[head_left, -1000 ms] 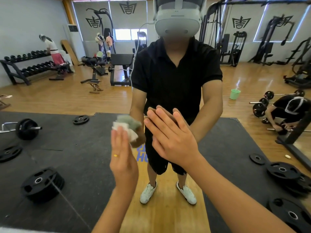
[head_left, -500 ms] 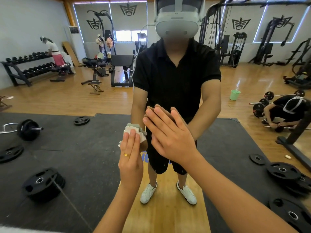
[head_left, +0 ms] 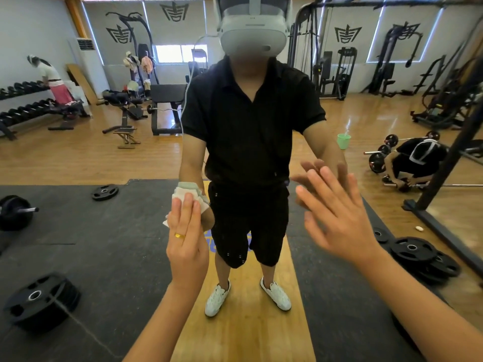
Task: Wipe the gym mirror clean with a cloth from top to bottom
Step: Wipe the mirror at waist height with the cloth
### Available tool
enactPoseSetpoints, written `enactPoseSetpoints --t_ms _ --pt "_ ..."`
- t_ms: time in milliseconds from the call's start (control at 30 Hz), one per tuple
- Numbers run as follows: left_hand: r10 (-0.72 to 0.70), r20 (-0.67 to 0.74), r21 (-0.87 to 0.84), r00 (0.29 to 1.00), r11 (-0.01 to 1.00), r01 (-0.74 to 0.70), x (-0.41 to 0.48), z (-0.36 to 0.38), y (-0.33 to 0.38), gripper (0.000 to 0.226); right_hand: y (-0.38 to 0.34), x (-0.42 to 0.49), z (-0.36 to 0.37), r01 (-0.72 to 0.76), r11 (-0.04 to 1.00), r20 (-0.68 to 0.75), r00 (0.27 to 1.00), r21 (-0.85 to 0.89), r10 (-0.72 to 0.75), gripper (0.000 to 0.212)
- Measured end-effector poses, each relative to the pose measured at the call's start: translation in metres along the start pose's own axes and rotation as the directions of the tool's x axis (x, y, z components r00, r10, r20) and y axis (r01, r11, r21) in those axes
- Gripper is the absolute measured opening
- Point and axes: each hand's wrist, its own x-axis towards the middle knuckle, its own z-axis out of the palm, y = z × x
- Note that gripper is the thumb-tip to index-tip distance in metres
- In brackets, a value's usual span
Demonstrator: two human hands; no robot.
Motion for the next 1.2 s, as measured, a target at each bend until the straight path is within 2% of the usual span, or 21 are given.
enactPoseSetpoints --t_ms 133,200,400,533,667,767,867,933,1000,1067,1133,1200 --pt "0.006 -0.03 -0.007 1.0 1.0 -0.006 0.002 0.013 0.02 0.045 0.021 -0.005 0.006 0.041 0.997 -0.022 0.999 -0.068 -0.043 0.063" --pt "-0.013 -0.045 0.013 0.999 1.0 0.014 0.001 0.017 0.028 0.046 0.022 -0.006 0.012 0.052 0.995 -0.059 0.997 -0.087 -0.057 0.066" --pt "0.097 0.069 -0.026 0.993 0.995 -0.096 -0.002 0.036 0.065 0.036 0.023 -0.009 0.021 0.062 0.994 -0.117 0.99 -0.091 -0.073 0.063" --pt "0.127 0.076 0.03 0.989 0.991 -0.13 0.003 0.025 0.048 0.035 0.024 -0.009 0.02 0.072 0.994 -0.126 0.989 -0.079 -0.082 0.059" --pt "0.089 -0.064 0.111 0.994 0.99 -0.081 0.043 0.011 0.038 0.039 0.023 -0.01 0.019 0.062 0.996 -0.128 0.989 -0.07 -0.071 0.06" --pt "0.028 -0.244 0.142 0.969 0.99 0.007 0.109 0.007 0.04 0.036 0.024 -0.009 0.018 0.061 0.997 -0.126 0.99 -0.052 -0.067 0.059" --pt "-0.141 -0.425 0.0 0.894 0.988 0.156 0.179 0.009 0.055 0.037 0.024 -0.008 0.016 0.06 0.997 -0.117 0.991 -0.044 -0.065 0.057" --pt "-0.219 -0.453 -0.075 0.864 0.975 0.208 0.207 0.017 0.08 0.041 0.025 -0.008 0.015 0.064 0.998 -0.115 0.991 -0.03 -0.067 0.057" --pt "-0.181 -0.413 -0.062 0.892 0.983 0.171 0.216 0.028 0.11 0.044 0.025 -0.008 0.014 0.066 0.998 -0.111 0.992 -0.02 -0.068 0.057" --pt "-0.047 -0.325 0.0 0.945 0.999 0.05 0.214 0.035 0.124 0.042 0.026 -0.008 0.014 0.067 0.998 -0.105 0.992 -0.01 -0.067 0.056" --pt "0.107 -0.191 0.074 0.976 0.993 -0.095 0.21 0.028 0.112 0.037 0.025 -0.008 0.013 0.07 0.998 -0.105 0.992 0.0 -0.07 0.056" --pt "0.187 -0.142 0.18 0.972 0.971 -0.16 0.209 0.01 0.082 0.038 0.025 -0.008 0.013 0.071 0.997 -0.103 0.992 0.011 -0.07 0.056"
